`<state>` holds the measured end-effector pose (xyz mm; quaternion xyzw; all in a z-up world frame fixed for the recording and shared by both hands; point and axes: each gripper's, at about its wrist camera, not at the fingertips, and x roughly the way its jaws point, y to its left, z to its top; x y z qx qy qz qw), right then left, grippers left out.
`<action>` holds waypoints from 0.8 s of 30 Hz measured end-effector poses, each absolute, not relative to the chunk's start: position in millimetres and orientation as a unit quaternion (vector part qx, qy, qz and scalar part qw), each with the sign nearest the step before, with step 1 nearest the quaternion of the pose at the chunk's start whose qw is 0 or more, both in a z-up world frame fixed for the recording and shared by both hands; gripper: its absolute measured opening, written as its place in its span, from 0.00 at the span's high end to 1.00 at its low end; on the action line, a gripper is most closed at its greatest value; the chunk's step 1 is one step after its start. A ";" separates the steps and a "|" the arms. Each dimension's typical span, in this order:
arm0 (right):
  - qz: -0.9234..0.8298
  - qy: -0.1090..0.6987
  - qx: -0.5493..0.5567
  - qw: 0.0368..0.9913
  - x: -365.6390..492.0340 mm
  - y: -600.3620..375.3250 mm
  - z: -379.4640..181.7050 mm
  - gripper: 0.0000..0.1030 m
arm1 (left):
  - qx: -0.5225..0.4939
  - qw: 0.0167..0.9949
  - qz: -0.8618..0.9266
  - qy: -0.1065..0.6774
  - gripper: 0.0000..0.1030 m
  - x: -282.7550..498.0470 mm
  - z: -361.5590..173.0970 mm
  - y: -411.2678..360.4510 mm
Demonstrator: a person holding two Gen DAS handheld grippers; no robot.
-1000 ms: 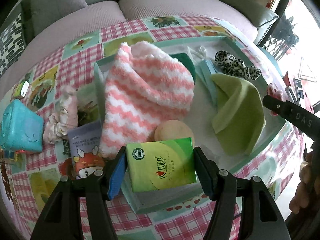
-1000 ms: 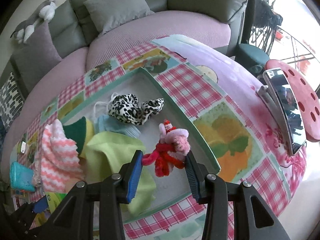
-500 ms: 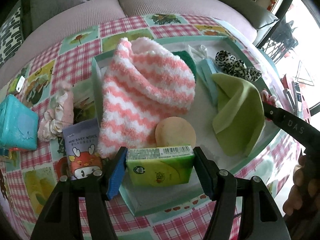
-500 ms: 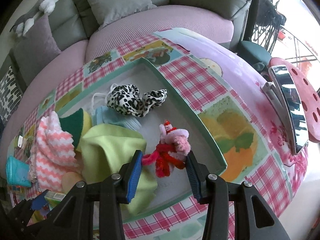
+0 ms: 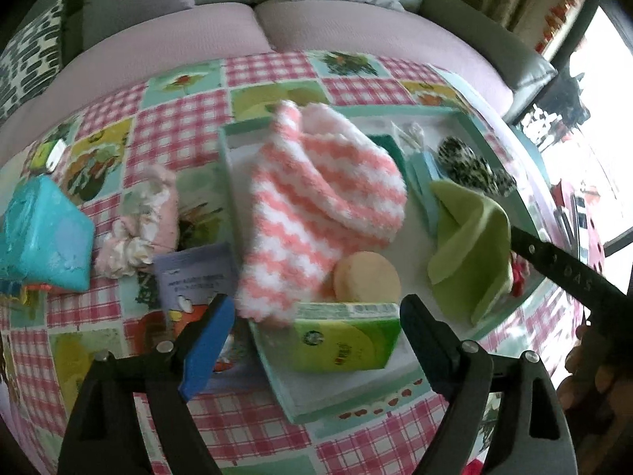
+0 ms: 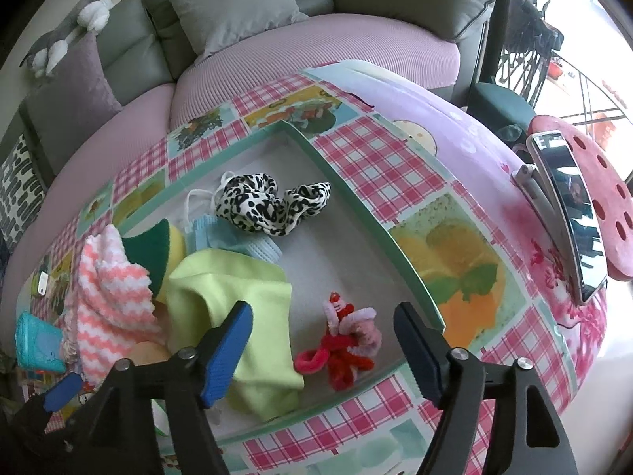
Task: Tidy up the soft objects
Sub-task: 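Open the right tool to drop the plush toy while the left tool releases the tissue pack in the tray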
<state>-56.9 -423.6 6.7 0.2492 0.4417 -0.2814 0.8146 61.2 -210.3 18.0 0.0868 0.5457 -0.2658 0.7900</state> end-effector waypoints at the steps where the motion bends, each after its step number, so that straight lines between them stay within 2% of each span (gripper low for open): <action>1: -0.281 0.441 0.249 0.815 -56.9 -423.1 6.8 0.19 | 0.081 0.793 -0.260 0.545 0.16 63.8 18.9 -206.8; 10: -0.278 0.436 0.243 0.821 -56.5 -419.4 9.6 0.07 | 0.030 0.807 -0.203 0.554 0.16 82.9 12.4 -173.2; 18: -0.279 0.432 0.238 0.824 -57.1 -416.9 13.5 0.06 | 0.008 0.807 -0.185 0.561 0.16 87.9 9.8 -157.5; 24: -0.272 0.398 0.224 0.847 -60.8 -404.3 39.6 0.06 | -0.025 0.815 -0.149 0.559 0.16 100.3 14.4 -122.8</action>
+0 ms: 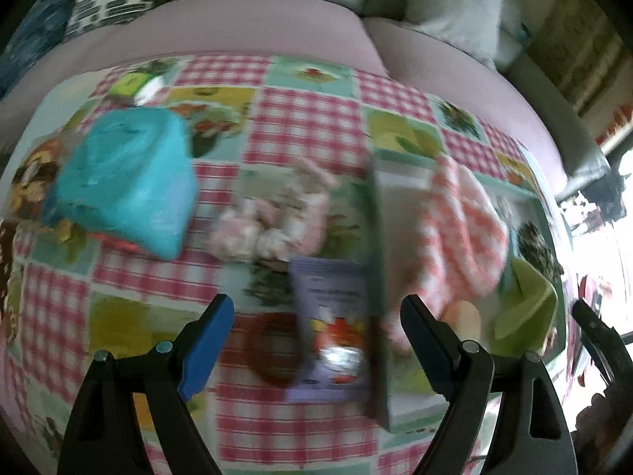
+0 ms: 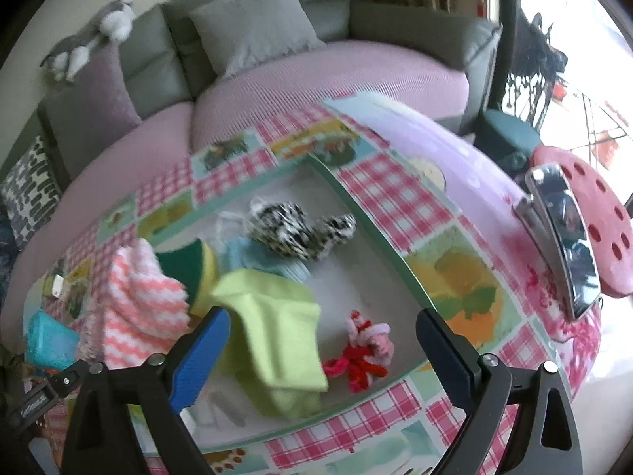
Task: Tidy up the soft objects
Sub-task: 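Open the right tool to drop the plush toy while the left tool releases the tissue pack in the tray, then move both open tools back toward the remaining items beside the tray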
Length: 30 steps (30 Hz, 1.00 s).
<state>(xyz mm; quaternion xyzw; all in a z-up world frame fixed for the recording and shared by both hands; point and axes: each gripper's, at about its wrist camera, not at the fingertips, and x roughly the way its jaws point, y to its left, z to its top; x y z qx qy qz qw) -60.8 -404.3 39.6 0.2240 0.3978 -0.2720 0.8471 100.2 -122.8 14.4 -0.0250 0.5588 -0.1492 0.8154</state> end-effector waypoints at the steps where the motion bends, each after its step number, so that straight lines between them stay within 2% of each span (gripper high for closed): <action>1: -0.270 0.392 0.217 0.852 -60.9 -399.6 45.8 0.06 | -0.032 0.818 -0.138 0.558 0.16 101.4 15.1 -113.8; 8: -0.217 0.387 0.190 0.876 -43.4 -361.1 61.5 0.06 | -0.072 0.825 -0.102 0.552 0.16 108.4 17.3 -71.3; 20: -0.054 0.450 0.140 0.881 5.6 -252.8 32.9 0.06 | -0.061 0.810 -0.089 0.577 0.16 111.2 1.7 -56.6; 30: -0.012 0.479 0.120 0.870 20.9 -221.9 8.8 0.10 | -0.081 0.790 -0.072 0.604 0.16 115.3 -9.6 -34.8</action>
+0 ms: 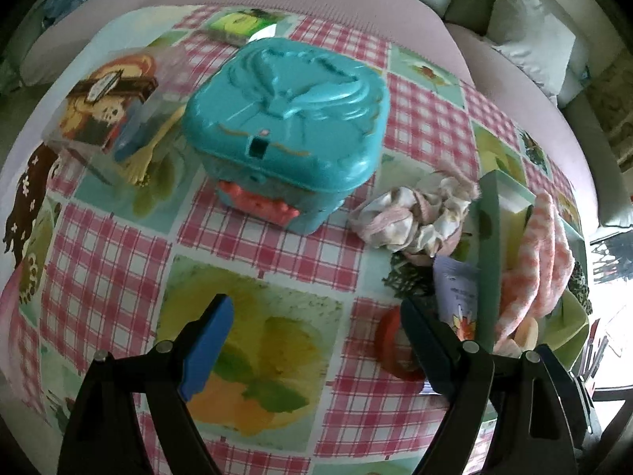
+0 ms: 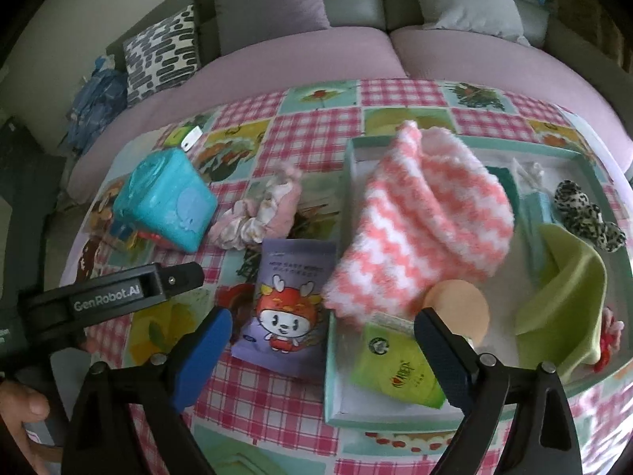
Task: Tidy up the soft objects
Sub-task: 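Move both open tools back toward the remaining items beside the tray, then grasp the purple baby-wipes pack with the right tool while the left tool approaches the red ring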
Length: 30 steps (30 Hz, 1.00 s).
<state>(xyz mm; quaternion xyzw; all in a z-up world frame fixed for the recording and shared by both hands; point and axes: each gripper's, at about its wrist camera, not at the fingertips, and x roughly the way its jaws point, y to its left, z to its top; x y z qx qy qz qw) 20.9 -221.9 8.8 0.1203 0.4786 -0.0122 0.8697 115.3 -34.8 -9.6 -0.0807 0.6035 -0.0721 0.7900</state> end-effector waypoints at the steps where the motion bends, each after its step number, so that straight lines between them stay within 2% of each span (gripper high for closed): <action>1: -0.009 0.480 0.116 0.869 21.6 -218.5 7.9 0.11 | -0.084 0.789 -0.070 0.605 0.16 116.0 -10.1 -32.8; 5: 0.002 0.478 0.104 0.872 23.4 -210.6 10.8 0.15 | -0.092 0.787 -0.064 0.607 0.16 115.4 -12.9 -25.5; 21: 0.015 0.506 0.045 0.861 37.5 -173.9 -7.4 0.45 | -0.095 0.781 -0.051 0.615 0.16 115.5 -17.0 -12.5; 30: -0.014 0.517 0.010 0.856 47.6 -168.0 -17.5 0.49 | -0.098 0.781 -0.055 0.615 0.16 117.2 -16.2 -10.1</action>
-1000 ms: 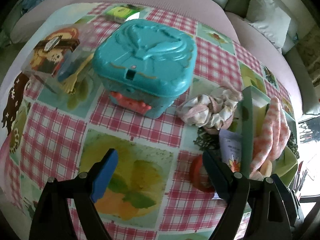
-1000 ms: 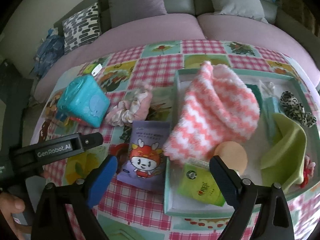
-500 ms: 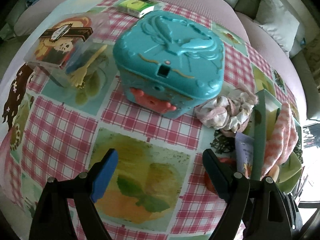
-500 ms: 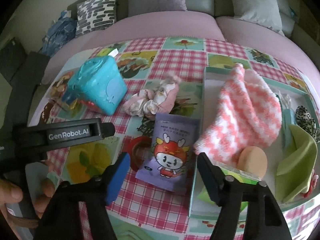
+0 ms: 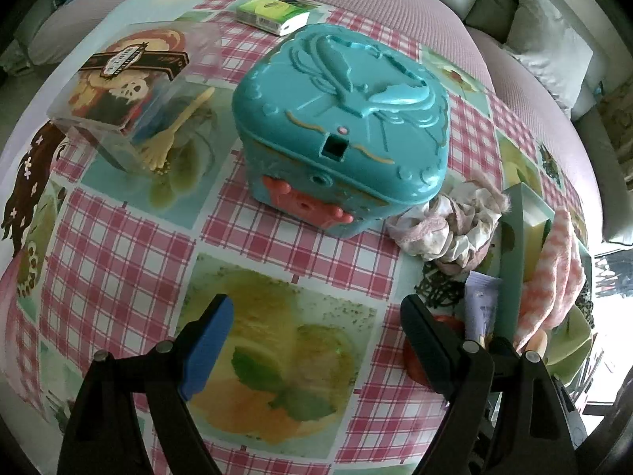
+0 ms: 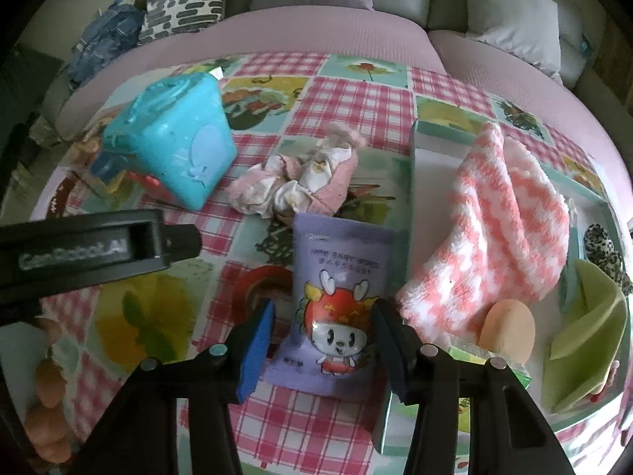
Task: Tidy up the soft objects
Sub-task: 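Grasp the purple baby-wipes pack with the right tool while the left tool approaches the red ring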
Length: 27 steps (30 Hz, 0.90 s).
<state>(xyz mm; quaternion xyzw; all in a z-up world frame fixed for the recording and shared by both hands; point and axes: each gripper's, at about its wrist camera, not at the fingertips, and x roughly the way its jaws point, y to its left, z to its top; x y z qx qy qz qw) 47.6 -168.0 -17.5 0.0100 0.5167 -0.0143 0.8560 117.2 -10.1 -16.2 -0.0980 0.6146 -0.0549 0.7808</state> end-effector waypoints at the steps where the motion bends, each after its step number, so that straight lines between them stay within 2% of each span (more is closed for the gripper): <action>1: -0.016 0.517 0.006 0.856 48.6 -167.1 -18.3 0.49 | -0.098 0.781 -0.055 0.615 0.16 117.4 -16.2 -9.9; 9: -0.025 0.517 -0.008 0.855 47.8 -167.4 -18.7 0.61 | -0.097 0.782 -0.059 0.613 0.16 117.0 -14.0 -11.7; 16: -0.018 0.505 0.030 0.862 44.4 -181.7 -9.5 0.73 | -0.092 0.783 -0.066 0.611 0.16 115.1 -9.8 -19.6; 27: -0.014 0.489 0.088 0.868 38.0 -207.6 1.3 0.84 | -0.076 0.784 -0.093 0.609 0.16 113.5 -8.9 -40.0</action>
